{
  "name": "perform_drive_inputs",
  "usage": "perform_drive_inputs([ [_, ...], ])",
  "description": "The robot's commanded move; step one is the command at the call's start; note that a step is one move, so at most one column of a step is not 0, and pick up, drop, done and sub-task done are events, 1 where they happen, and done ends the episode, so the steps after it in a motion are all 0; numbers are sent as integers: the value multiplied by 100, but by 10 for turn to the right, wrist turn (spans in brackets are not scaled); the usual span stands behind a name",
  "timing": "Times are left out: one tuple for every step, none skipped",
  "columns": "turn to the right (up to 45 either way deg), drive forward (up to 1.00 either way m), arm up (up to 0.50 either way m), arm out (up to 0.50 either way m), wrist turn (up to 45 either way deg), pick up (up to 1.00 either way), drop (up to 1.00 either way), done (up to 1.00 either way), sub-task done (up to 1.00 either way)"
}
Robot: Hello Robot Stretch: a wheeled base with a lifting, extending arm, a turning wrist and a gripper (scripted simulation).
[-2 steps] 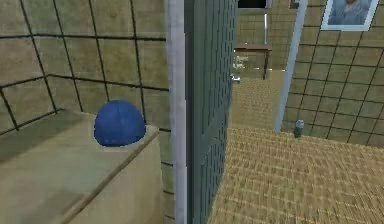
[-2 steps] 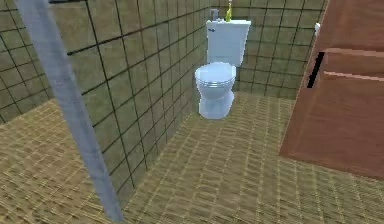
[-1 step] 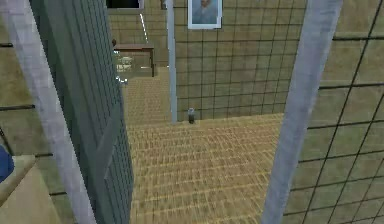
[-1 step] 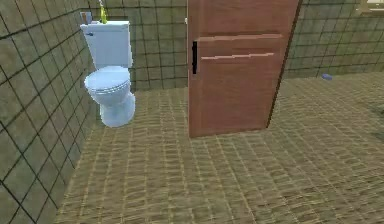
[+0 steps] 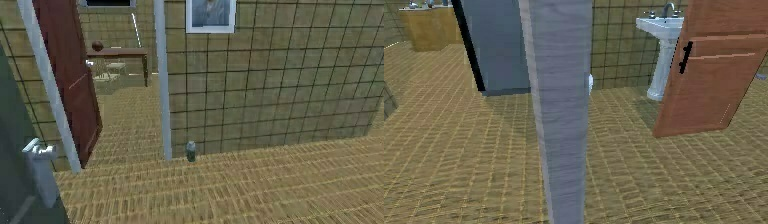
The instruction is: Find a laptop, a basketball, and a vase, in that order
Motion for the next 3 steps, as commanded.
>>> perform_drive_inputs([
  [120,0,0,0,0,0,0,0,0],
  [0,65,0,0,0,0,0,0,0],
  [450,0,0,0,0,0,0,0,0],
])
